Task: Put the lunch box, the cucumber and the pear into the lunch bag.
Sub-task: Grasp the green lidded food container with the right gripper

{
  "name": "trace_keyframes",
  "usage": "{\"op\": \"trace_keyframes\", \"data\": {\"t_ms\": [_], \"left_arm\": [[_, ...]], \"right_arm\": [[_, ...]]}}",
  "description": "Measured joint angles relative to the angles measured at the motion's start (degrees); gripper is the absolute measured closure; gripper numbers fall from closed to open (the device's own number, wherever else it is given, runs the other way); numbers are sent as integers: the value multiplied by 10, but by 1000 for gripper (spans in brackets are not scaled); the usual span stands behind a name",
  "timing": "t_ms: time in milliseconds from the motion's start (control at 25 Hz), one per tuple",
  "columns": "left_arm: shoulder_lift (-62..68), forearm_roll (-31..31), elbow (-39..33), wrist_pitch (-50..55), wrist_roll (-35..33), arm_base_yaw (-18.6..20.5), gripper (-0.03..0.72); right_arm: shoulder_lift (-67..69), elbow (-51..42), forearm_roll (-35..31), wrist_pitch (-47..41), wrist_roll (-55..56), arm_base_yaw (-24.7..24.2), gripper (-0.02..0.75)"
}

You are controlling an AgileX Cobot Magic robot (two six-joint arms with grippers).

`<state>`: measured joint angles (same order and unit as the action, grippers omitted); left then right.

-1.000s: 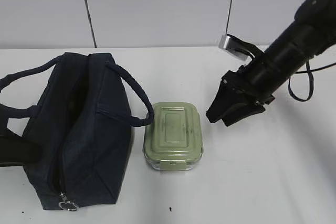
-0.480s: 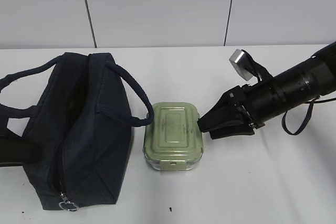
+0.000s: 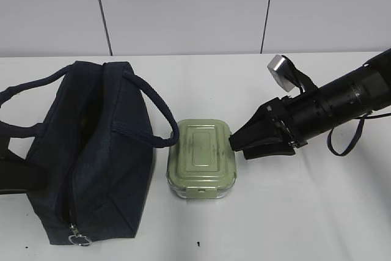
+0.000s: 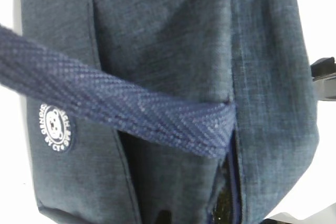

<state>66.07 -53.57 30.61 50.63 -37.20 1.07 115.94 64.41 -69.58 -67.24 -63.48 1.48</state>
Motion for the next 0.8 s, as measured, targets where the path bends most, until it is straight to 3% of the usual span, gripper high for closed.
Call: {"op": "trace_keyframes", "data": {"t_ms": [120, 280, 800], "left_arm": [[0, 0, 0, 0, 0, 0, 701], [0, -1, 0, 0, 0, 0, 701], [0, -4, 0, 0, 0, 0, 701]], "right_arm": [[0, 0, -1, 1, 0, 0, 246], [0, 0, -18, 13, -1, 0, 134], [21, 0, -27, 52, -1, 20, 110]]}}
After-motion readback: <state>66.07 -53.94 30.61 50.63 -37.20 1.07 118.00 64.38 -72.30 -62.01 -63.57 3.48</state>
